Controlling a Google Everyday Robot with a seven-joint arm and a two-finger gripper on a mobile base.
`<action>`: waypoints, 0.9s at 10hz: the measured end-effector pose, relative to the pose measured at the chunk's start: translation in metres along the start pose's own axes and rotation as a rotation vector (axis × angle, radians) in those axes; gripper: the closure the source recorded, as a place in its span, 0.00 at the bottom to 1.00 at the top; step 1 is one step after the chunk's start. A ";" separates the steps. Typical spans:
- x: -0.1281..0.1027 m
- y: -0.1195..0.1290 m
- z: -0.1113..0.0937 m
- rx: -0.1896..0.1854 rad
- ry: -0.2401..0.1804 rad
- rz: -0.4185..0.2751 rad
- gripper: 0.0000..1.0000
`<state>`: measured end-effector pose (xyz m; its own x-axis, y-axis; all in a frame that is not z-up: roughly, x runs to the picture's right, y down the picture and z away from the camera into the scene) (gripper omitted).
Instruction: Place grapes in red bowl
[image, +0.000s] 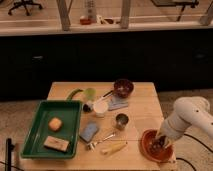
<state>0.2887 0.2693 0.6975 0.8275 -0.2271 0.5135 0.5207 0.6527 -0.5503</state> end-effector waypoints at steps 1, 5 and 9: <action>0.000 0.000 0.000 0.002 -0.001 0.000 0.90; 0.002 0.002 -0.001 0.000 -0.005 -0.007 0.50; 0.005 0.002 -0.002 -0.017 -0.009 -0.034 0.20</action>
<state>0.2944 0.2680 0.6981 0.8073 -0.2426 0.5379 0.5521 0.6323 -0.5435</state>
